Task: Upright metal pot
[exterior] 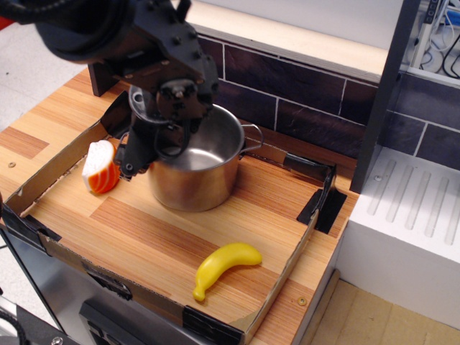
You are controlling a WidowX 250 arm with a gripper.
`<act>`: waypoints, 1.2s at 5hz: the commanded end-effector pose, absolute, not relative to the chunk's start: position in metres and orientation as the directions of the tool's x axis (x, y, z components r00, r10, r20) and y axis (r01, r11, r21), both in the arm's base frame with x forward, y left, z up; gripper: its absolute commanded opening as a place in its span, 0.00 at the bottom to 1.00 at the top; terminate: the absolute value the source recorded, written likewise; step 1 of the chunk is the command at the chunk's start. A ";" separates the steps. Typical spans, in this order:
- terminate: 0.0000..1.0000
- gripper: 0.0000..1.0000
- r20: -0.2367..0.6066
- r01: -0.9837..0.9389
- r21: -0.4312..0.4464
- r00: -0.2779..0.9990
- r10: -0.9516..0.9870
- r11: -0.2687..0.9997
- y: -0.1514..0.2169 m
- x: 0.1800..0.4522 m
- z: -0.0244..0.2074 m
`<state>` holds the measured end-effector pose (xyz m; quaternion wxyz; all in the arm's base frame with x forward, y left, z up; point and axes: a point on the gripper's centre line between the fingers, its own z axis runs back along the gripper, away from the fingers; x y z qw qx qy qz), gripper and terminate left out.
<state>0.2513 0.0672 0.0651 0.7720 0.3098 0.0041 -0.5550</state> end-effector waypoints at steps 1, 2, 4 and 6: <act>0.00 1.00 -0.416 0.830 0.464 0.512 -0.752 0.308 0.069 0.250 0.074; 0.00 1.00 -0.429 0.848 0.232 0.529 -0.733 0.476 0.066 0.253 0.091; 0.00 1.00 -0.356 0.755 -0.021 0.607 -0.711 0.655 0.060 0.270 0.163; 1.00 1.00 -0.205 0.774 -0.077 0.605 -0.769 0.629 0.063 0.264 0.212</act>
